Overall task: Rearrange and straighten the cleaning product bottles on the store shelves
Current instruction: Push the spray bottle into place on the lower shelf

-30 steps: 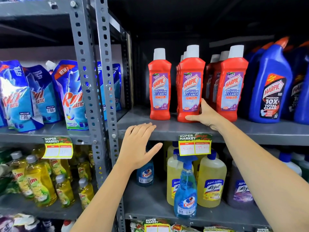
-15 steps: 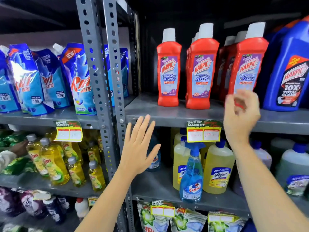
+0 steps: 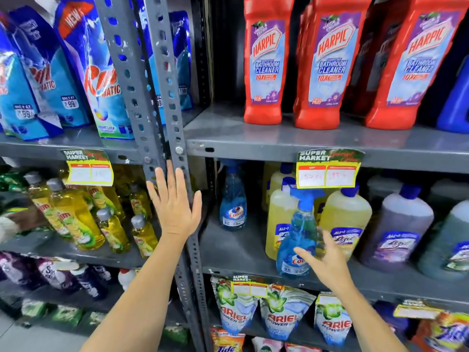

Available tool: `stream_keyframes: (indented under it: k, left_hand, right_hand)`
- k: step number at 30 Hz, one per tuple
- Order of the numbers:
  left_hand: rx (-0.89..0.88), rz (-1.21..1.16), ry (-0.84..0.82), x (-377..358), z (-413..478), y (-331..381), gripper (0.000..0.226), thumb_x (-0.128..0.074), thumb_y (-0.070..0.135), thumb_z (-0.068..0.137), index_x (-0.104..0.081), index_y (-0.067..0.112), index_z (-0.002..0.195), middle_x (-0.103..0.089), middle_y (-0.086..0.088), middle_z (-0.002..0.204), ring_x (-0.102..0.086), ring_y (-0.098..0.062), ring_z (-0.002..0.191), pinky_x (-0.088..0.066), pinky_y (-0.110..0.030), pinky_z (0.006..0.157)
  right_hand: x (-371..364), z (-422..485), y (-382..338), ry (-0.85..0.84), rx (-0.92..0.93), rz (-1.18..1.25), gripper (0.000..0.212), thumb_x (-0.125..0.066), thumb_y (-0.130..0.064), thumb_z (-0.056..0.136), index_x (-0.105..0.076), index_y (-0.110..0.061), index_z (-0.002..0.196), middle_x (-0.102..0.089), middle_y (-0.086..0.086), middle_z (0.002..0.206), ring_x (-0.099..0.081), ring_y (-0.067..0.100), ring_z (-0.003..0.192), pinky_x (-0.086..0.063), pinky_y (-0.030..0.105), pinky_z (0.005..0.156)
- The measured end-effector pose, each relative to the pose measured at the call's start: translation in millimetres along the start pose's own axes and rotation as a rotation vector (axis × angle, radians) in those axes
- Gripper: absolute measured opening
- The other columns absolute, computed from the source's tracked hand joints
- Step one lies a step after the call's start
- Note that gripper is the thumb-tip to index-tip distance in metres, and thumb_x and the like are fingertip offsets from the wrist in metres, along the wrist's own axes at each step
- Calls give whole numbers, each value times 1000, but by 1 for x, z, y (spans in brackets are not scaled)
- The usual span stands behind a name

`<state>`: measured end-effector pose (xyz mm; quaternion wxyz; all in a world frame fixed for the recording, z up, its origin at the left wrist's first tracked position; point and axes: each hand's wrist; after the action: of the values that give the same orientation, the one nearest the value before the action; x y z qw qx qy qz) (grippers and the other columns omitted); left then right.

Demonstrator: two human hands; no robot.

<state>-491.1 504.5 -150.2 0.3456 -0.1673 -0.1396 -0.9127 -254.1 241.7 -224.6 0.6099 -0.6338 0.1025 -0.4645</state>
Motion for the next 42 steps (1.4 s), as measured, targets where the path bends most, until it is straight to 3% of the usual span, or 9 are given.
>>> stream_keyframes:
  k: [5, 9, 17, 20, 24, 29, 32, 35, 42]
  left_hand:
    - [-45, 18, 74, -8, -1, -5, 72, -47, 34, 93, -15, 6, 151, -37, -30, 146, -8, -38, 146, -3, -56, 117]
    - [-55, 25, 90, -8, -1, -6, 70, -47, 33, 92, -17, 7, 150, -40, -32, 144, 3, -29, 149, 0, -53, 118]
    - [-70, 40, 66, -8, -1, -6, 73, -50, 31, 87, -21, 4, 148, -45, -30, 141, -14, -42, 141, -2, -55, 117]
    - [-69, 41, 64, -7, -1, -6, 75, -55, 29, 85, -23, 3, 147, -45, -30, 141, -13, -42, 141, -2, -54, 117]
    - [-63, 43, 52, -5, 0, -7, 76, -58, 27, 83, -24, 3, 147, -45, -29, 142, -11, -39, 143, -2, -55, 117]
    - [-69, 37, 52, -5, 0, -8, 75, -58, 27, 83, -24, 4, 146, -46, -28, 142, -10, -36, 144, -3, -56, 117]
    - [-69, 36, 62, -6, 0, -7, 74, -57, 27, 84, -25, 3, 146, -46, -28, 141, -10, -36, 143, -2, -54, 118]
    - [-66, 32, 65, -6, 0, -7, 74, -57, 27, 83, -25, 3, 145, -47, -28, 141, -10, -36, 143, -2, -54, 118]
    - [-57, 13, 70, -5, 0, -7, 69, -52, 30, 88, -25, 4, 146, -41, -28, 144, -3, -30, 148, -3, -54, 117]
  right_hand:
    - [-1, 3, 0, -44, -12, -19, 57, -81, -27, 77, -45, -35, 121, -64, -20, 112, -65, 2, 100, -58, 37, 85]
    - [-12, -6, -2, 20, -7, -40, 55, -82, -38, 74, -45, -50, 113, -70, -16, 104, -70, 9, 95, -59, 41, 78]
    - [-70, -25, -35, 75, 63, -115, 52, -77, -51, 74, -51, -34, 116, -71, -16, 100, -70, 11, 92, -58, 38, 77]
    - [-96, -22, -51, 37, 76, -96, 55, -78, -48, 76, -52, -26, 119, -71, -12, 103, -69, 12, 95, -55, 30, 74]
    - [-126, -13, -73, 13, 102, -100, 63, -77, -45, 77, -49, -20, 128, -72, -1, 111, -68, 20, 100, -52, 30, 78]
    - [-135, 0, -77, -36, 64, -105, 69, -80, -49, 72, -43, -22, 124, -69, -2, 114, -68, 21, 100, -55, 36, 78]
    - [-125, 8, -71, -148, 37, -81, 77, -86, -40, 68, -39, -25, 127, -61, -9, 109, -61, 12, 97, -49, 28, 76]
    - [-126, 12, -65, -249, 36, -61, 73, -86, -26, 71, -43, -20, 130, -62, -11, 108, -63, 10, 100, -44, 11, 71]
    - [-148, 26, -61, -234, 51, -109, 58, -81, -28, 78, -45, -18, 123, -69, 2, 117, -68, 20, 104, -56, 33, 81]
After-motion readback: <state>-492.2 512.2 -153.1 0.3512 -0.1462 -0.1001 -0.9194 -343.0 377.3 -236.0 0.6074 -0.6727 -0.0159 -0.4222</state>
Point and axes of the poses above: each hand's wrist, its own z-axis towards the middle knuckle, its own x-axis out of the back of the hand, y = z × x
